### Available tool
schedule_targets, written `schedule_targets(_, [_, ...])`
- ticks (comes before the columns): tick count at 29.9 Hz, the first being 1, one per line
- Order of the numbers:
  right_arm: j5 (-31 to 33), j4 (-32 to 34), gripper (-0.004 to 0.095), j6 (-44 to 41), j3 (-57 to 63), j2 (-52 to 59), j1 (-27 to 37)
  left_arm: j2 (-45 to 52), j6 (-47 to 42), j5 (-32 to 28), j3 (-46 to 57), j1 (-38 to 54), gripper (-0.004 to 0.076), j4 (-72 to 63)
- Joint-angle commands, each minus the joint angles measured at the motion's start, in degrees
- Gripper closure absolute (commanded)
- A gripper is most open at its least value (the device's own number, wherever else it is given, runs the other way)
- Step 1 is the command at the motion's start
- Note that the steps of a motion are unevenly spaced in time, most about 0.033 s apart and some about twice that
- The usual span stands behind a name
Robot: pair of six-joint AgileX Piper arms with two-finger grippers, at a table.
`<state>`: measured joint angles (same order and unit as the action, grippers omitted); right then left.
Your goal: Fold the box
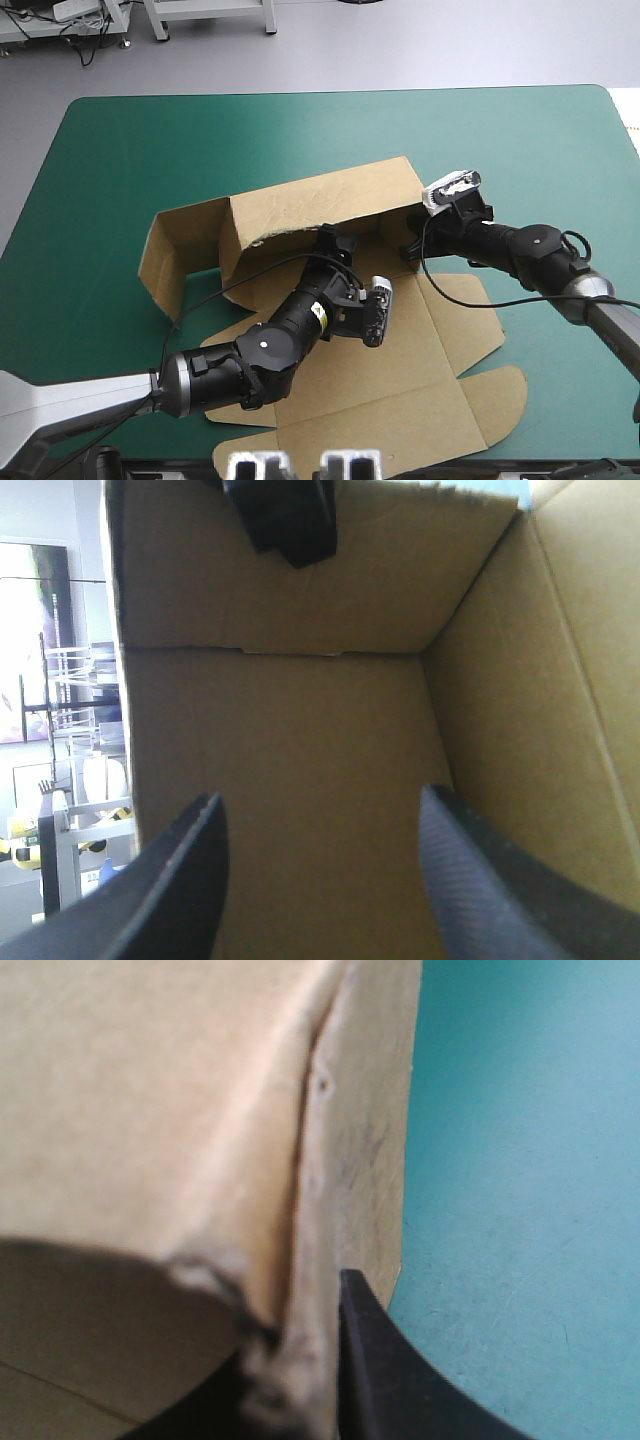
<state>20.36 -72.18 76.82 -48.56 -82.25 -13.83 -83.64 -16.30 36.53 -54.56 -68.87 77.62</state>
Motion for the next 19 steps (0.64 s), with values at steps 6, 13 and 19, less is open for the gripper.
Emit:
schedule_targets(6, [3.7, -1.4, 0.0912, -3.8, -1.6, 1.4, -0.4, 6.0, -15.0, 5.1, -4.7, -1.0, 0.0601, 14.8])
schedule_targets(13, [4.1, -1.4, 0.0911, -9.0, -1.8, 3.2, -0.7, 7.7, -18.1, 4.9, -12.2, 8.8, 0.0715, 14.4])
schedule_targets(19, [7.2, 11.4, 0.0911, -22.5, -6.3, 7.6, -0.7, 7.8, -19.9, 1.3, -18.9, 25.8, 0.0715, 2.8])
